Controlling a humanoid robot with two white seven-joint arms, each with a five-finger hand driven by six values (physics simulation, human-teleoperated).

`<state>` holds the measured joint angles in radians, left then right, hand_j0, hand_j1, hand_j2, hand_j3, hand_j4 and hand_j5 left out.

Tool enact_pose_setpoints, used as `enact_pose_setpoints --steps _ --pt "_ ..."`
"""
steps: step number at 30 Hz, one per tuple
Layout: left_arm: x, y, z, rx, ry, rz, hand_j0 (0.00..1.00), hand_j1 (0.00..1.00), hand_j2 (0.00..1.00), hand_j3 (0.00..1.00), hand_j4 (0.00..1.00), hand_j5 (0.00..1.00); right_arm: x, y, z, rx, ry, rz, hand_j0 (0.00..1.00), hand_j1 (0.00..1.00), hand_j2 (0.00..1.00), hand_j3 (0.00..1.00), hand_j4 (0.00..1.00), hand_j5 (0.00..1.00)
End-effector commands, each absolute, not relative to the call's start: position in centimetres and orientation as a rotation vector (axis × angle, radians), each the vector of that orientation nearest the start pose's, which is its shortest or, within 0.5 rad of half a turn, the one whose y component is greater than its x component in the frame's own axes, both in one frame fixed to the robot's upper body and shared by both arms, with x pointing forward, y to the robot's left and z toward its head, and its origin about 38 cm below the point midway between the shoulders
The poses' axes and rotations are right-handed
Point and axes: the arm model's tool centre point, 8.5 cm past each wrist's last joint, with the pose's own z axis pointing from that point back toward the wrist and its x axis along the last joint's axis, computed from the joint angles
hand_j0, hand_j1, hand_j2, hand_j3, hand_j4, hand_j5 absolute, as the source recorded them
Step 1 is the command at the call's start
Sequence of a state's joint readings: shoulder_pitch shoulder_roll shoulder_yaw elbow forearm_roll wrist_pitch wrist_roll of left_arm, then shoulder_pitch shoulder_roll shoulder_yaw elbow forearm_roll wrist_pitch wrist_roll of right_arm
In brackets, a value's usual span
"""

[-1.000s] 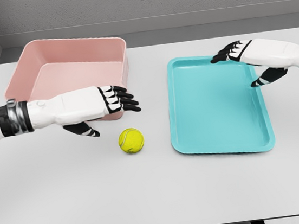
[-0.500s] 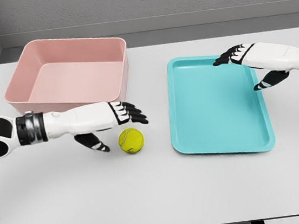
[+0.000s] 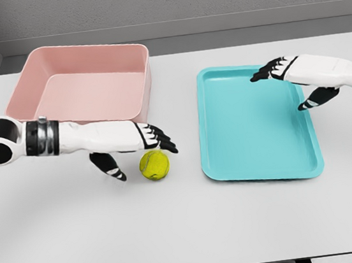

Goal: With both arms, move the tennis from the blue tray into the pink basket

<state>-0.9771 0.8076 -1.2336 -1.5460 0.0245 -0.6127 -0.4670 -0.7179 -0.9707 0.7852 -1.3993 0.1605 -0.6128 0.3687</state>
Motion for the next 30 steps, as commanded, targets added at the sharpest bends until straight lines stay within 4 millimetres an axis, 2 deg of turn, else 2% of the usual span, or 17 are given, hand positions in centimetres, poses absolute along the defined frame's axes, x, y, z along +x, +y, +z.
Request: enact_pose_setpoints --steps 1,3,4,5,8,26,30 --pt "40.1 18.3 21.0 0.35 2.094 2.897 1.0 1.0 1.0 1.0 1.0 1.0 43.1 -34.2 23.3 -0.336 -1.509 1.911 1.0 1.0 1.0 1.0 1.0 1.0" --pt "40.2 18.0 21.1 0.371 2.115 2.884 1.0 1.0 1.0 1.0 1.0 1.0 43.1 -34.9 23.5 -0.35 -1.489 1.912 1.0 1.0 1.0 1.0 1.0 1.0" --pt "40.2 18.1 21.0 0.378 2.123 2.884 1.0 1.0 1.0 1.0 1.0 1.0 43.5 -36.2 24.1 -0.391 -1.493 1.871 1.0 1.0 1.0 1.0 1.0 1.0" --pt "40.3 18.2 21.0 0.375 2.125 2.887 1.0 1.0 1.0 1.0 1.0 1.0 43.3 -36.9 23.6 -0.393 -1.487 1.843 1.0 1.0 1.0 1.0 1.0 1.0" --pt "40.8 18.6 20.5 0.363 2.135 2.911 1.0 1.0 1.0 1.0 1.0 1.0 43.2 -36.6 23.2 -0.379 -1.49 1.842 1.0 1.0 1.0 1.0 1.0 1.0" --pt "40.8 18.8 19.3 0.412 2.162 2.933 1.0 1.0 1.0 1.0 1.0 1.0 43.2 -36.4 23.1 -0.372 -1.496 1.842 1.0 1.0 1.0 1.0 1.0 1.0" --pt "41.0 19.4 18.5 0.416 2.179 2.96 1.0 1.0 1.0 1.0 1.0 1.0 43.0 -36.4 22.7 -0.365 -1.488 1.841 1.0 1.0 1.0 1.0 1.0 1.0"
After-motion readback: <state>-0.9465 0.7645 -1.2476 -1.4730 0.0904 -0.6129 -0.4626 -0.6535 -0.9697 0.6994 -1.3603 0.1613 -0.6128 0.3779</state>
